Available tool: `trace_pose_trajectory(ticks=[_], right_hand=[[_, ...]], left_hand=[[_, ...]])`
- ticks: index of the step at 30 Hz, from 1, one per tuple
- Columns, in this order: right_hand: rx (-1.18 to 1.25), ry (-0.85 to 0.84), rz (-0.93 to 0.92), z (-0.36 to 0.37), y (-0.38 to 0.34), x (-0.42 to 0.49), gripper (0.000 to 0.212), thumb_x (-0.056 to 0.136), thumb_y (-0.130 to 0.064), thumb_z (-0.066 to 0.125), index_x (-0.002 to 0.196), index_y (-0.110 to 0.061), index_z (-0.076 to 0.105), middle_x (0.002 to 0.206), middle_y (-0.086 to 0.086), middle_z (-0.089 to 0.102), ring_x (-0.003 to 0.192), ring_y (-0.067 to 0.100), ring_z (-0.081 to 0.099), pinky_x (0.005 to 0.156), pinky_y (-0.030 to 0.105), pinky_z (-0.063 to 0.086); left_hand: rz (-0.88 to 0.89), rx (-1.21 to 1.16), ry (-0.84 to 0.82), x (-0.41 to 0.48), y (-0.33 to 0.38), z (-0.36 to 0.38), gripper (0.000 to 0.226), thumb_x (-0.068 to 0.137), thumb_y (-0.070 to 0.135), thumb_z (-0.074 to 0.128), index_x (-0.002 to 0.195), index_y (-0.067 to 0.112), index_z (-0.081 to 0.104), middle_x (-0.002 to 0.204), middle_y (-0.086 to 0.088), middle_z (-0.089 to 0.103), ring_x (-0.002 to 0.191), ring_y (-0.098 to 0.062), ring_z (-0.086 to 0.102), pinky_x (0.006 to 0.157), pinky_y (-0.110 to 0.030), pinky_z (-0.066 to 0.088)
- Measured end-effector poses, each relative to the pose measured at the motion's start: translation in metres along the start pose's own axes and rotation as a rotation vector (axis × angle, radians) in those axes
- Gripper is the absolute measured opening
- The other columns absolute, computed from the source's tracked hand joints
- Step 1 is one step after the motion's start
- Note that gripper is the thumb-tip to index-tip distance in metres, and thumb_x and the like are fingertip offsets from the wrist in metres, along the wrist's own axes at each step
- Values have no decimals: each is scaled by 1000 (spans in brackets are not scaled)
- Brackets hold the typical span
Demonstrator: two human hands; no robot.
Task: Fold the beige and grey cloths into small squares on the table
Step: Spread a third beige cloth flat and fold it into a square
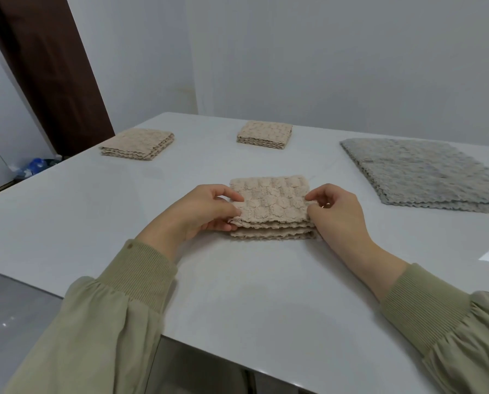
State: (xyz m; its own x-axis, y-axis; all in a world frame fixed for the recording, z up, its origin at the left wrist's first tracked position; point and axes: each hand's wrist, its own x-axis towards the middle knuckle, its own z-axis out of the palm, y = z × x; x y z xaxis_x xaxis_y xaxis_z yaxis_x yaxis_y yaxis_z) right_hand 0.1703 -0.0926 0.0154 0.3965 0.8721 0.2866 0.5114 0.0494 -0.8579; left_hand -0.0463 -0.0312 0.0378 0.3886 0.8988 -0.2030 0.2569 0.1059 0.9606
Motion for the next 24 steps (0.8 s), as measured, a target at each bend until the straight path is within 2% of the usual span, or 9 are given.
trace_pose_trajectory(ticks=[3,8,14,16,18,20,21,22,24], right_hand=[[-54,-21,-10,1,2,0,21,75,-2,52,81,-19,63,66,-6,51,57,10,46,54,23,38],[-102,-26,-29,0,2,0,19,76,-3,53,78,-20,60,61,-6,50,58,10,47,55,25,37],[-318,-81,-71,0,4,-1,16,78,-10,51,83,-22,61,68,-9,55,71,14,52,63,28,38],[-385,-100,-90,0,4,-1,17,79,-11,50,85,-23,60,72,-10,56,77,17,53,66,29,39],[-412,-117,-101,1,4,0,17,80,-12,49,86,-24,60,75,-9,57,80,18,53,66,28,38],[-413,-125,-104,1,4,0,17,80,-12,49,86,-24,59,76,-8,57,79,18,53,66,28,37],[-412,-128,-108,1,4,1,17,80,-12,49,86,-24,59,75,-8,56,79,18,53,66,28,37],[-412,-130,-113,1,4,1,17,80,-12,48,86,-24,59,74,-9,56,78,18,53,66,28,37],[-418,-138,-128,2,4,1,17,81,-11,47,85,-23,58,71,-10,54,75,18,51,65,28,36]], left_hand=[[-3,28,4,-1,0,-1,21,84,-6,62,99,8,61,45,9,51,48,-13,57,57,-22,57],[-14,71,1,0,0,-3,21,83,-6,63,99,8,61,44,8,50,48,-15,59,60,-23,58],[-14,136,2,1,-1,-1,21,82,-4,67,98,8,62,48,4,52,48,-16,62,52,-21,53],[21,250,1,-1,-1,-2,20,80,0,70,96,10,64,51,2,54,48,-14,58,47,-20,47],[120,381,81,-1,-2,1,13,78,7,73,88,15,68,52,5,55,48,-11,50,48,-18,39],[314,442,320,3,-2,6,4,81,18,71,78,17,69,60,6,54,56,-9,46,56,-19,36],[437,466,443,5,-3,9,9,84,21,67,77,16,68,70,4,56,65,-9,48,62,-21,36],[554,501,507,8,-3,14,13,88,22,61,81,14,69,81,2,59,78,-9,50,70,-21,35],[693,659,477,13,-4,25,26,92,27,48,99,13,69,105,-1,62,104,-14,48,88,-22,33]])
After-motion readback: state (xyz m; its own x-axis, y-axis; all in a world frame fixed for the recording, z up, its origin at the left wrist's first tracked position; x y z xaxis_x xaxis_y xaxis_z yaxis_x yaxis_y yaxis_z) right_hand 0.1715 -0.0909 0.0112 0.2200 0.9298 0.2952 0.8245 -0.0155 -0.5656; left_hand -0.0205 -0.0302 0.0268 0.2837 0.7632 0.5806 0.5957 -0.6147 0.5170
